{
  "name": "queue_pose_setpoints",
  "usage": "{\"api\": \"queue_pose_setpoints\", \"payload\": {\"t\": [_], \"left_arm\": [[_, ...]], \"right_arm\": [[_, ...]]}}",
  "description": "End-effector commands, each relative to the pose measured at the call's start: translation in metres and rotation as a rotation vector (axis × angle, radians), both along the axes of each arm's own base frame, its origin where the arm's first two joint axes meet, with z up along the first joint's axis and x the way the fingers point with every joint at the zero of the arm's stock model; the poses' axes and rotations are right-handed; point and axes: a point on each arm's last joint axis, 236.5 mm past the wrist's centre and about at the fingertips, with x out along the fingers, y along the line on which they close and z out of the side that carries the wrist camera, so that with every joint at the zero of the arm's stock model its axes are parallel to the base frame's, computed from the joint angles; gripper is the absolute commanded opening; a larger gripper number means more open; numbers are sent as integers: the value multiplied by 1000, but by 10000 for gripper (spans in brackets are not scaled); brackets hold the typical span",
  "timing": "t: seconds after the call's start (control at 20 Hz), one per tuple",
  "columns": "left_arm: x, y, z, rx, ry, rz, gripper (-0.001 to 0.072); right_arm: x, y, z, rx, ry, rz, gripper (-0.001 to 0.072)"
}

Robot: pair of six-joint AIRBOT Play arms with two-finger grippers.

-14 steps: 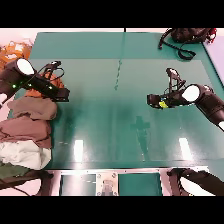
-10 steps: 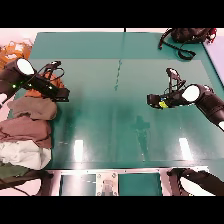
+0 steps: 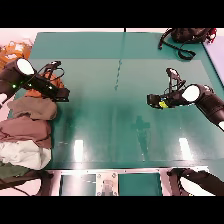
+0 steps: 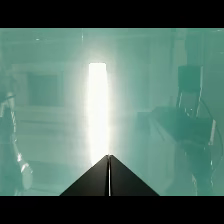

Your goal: Fold the shirts.

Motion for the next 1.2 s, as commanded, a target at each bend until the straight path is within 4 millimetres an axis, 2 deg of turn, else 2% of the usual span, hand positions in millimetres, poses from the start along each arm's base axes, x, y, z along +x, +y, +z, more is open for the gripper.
{"api": "queue_pose_setpoints", "payload": {"t": [0.0, 0.15, 0.2, 0.25, 0.3, 0.35, 0.45, 0.5, 0.65, 0.75, 0.85, 0.95, 1.0, 1.05, 1.1, 1.15], "left_arm": [[7, -2, 2, -10, -28, 12, 29], [41, 3, 9, -4, -164, 66, 29], [62, 13, 14, 35, -259, 88, 30], [81, 28, 20, 98, -348, 95, 106], [98, 45, 29, 175, -433, 97, 560], [115, 61, 39, 228, -510, 144, 720], [133, 97, 47, 351, -594, 164, 720], [134, 116, 39, 385, -580, 181, 720], [130, 180, -8, 411, -458, 307, 720], [131, 202, -35, 414, -417, 348, 720], [132, 204, -63, 414, -378, 338, 720], [128, 203, -91, 413, -322, 329, 718], [126, 203, -98, 412, -305, 326, 626], [127, 203, -97, 413, -306, 325, 225], [129, 204, -92, 417, -308, 318, 41], [134, 203, -82, 417, -315, 298, 28]], "right_arm": [[0, 0, 0, 0, 1, 0, 14], [0, 0, 0, 2, 1, -2, 14], [3, 3, 2, 17, -12, -9, 14], [10, 6, 6, 38, -41, -21, 15], [17, 8, 11, 56, -70, -34, 14], [23, 8, 14, 61, -99, -43, 15], [28, 7, 17, 63, -123, -50, 15], [32, 7, 20, 64, -144, -56, 15], [47, 5, 29, 72, -216, -75, 15], [48, 5, 30, 73, -221, -77, 15], [48, 5, 30, 72, -222, -77, 15], [48, 5, 30, 73, -221, -77, 15], [48, 5, 30, 73, -220, -77, 15], [48, 5, 30, 72, -220, -76, 15], [48, 5, 30, 72, -220, -77, 15], [48, 5, 30, 72, -218, -77, 15]]}}
